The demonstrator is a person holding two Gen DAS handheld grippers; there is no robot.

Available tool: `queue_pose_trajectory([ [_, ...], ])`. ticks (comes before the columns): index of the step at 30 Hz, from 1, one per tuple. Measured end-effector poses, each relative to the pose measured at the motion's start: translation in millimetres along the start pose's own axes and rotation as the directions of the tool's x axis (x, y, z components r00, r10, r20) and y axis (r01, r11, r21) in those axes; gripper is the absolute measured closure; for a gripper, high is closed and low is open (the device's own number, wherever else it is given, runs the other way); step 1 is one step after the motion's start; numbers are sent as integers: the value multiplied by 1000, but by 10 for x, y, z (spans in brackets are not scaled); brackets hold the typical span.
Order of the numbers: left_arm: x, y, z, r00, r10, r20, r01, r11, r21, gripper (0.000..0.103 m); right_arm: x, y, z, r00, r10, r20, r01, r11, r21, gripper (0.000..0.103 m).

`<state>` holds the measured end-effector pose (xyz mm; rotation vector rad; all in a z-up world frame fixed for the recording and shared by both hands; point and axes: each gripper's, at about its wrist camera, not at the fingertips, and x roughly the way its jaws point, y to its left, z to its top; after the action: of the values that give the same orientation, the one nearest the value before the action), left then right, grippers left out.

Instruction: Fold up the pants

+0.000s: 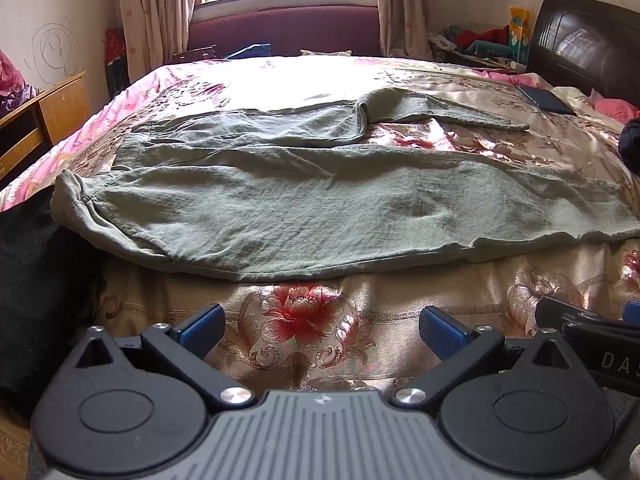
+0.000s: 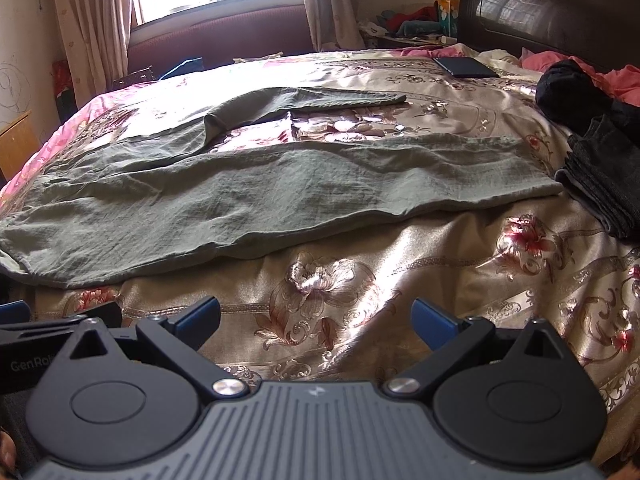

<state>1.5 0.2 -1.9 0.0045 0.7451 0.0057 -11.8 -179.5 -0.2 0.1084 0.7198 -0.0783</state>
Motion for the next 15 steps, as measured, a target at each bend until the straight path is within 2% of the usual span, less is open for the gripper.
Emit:
queue_pose_trajectory([
  [15, 18, 1, -2, 1000, 4, -14, -4, 1000, -3, 0, 17, -1, -5, 1000, -1, -7, 1, 1000, 1, 2],
])
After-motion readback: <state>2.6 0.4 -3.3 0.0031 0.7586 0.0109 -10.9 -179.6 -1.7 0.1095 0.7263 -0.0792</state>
